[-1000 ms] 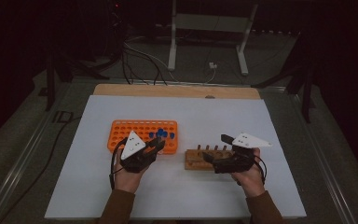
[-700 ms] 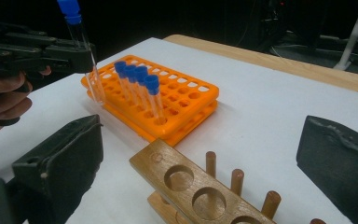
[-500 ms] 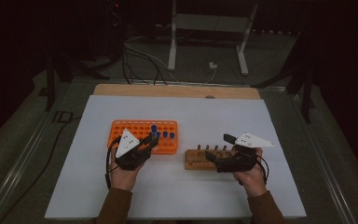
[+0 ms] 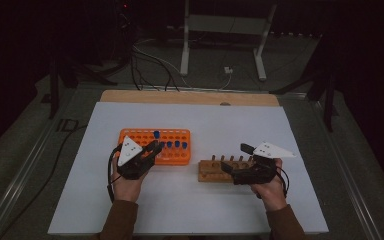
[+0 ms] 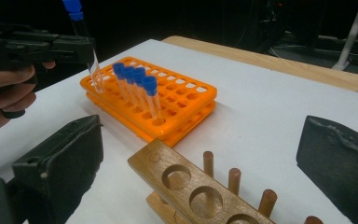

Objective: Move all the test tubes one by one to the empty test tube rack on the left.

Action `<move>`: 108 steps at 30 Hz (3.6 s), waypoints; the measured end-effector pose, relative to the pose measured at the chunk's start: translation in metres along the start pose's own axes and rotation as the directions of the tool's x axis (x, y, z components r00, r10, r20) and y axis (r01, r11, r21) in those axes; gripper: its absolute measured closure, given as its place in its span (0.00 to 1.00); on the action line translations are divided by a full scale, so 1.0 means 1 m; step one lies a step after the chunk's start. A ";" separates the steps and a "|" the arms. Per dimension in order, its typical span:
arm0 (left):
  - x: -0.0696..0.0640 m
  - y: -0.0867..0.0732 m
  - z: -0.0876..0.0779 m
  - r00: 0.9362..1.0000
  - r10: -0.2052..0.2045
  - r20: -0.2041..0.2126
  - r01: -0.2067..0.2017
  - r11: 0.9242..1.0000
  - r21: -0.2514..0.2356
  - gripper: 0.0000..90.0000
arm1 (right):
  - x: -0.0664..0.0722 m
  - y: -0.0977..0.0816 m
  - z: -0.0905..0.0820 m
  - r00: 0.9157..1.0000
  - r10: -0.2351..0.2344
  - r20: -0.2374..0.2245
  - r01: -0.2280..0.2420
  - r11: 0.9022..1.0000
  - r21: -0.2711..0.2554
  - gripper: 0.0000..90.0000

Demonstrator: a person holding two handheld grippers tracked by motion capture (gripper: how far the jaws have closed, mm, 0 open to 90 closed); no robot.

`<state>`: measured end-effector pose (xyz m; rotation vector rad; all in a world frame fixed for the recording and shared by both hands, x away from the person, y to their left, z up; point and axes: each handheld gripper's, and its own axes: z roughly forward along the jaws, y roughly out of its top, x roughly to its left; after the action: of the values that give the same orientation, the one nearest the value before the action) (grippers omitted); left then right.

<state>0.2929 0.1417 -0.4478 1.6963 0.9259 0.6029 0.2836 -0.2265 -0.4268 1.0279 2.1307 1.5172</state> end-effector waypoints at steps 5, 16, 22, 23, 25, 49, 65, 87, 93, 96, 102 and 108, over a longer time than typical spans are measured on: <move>0.003 -0.001 0.001 1.000 -0.002 -0.025 0.002 1.000 0.006 0.85 | 0.000 0.000 0.000 1.000 0.003 -0.002 -0.003 1.000 0.000 0.01; 0.012 -0.007 0.006 0.998 -0.014 -0.062 0.015 1.000 0.027 0.85 | 0.000 -0.001 0.000 1.000 0.002 -0.003 -0.002 1.000 -0.001 0.01; 0.015 -0.012 0.010 0.996 -0.019 -0.082 0.023 0.999 0.046 0.85 | 0.000 -0.001 0.000 1.000 0.004 -0.004 -0.004 1.000 0.001 0.01; 0.016 -0.013 0.011 0.996 -0.019 -0.086 0.023 0.998 0.050 0.85 | 0.000 -0.001 0.001 1.000 0.004 -0.004 -0.004 1.000 0.001 0.01; 0.017 -0.014 0.013 0.996 -0.023 -0.085 0.027 0.998 0.052 0.85 | 0.001 -0.001 0.001 1.000 0.003 -0.007 -0.003 1.000 0.003 0.01; 0.014 -0.021 0.024 0.996 0.004 -0.089 0.001 0.999 0.050 0.85 | 0.001 -0.003 0.001 1.000 0.004 -0.015 -0.004 1.000 0.006 0.01; 0.016 -0.032 0.031 0.996 0.004 -0.089 0.011 0.986 0.167 0.85 | -0.001 -0.004 -0.002 1.000 0.008 -0.013 -0.008 1.000 0.003 0.01; 0.014 -0.036 0.037 0.996 0.028 -0.089 -0.003 0.963 0.269 0.86 | -0.002 -0.005 -0.004 1.000 0.006 -0.011 -0.006 1.000 0.005 0.01; 0.011 -0.036 0.037 0.994 0.055 -0.099 -0.026 0.960 0.278 0.86 | -0.004 -0.005 -0.006 1.000 0.005 -0.009 -0.005 1.000 0.005 0.01; 0.010 -0.037 0.037 0.993 0.055 -0.104 -0.025 0.962 0.273 0.86 | -0.004 -0.006 -0.007 1.000 0.006 -0.006 -0.006 1.000 0.006 0.01; 0.010 -0.037 0.037 0.993 0.050 -0.106 -0.019 0.961 0.274 0.86 | -0.008 -0.008 -0.008 1.000 0.006 -0.005 -0.006 1.000 0.007 0.01; 0.012 -0.037 0.037 0.995 0.018 -0.100 0.009 0.963 0.268 0.86 | -0.010 -0.010 -0.007 1.000 0.007 -0.006 -0.007 1.000 0.014 0.01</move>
<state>0.3173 0.1358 -0.4945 1.9228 1.1175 0.5916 0.2822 -0.2398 -0.4347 1.0379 2.1467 1.5131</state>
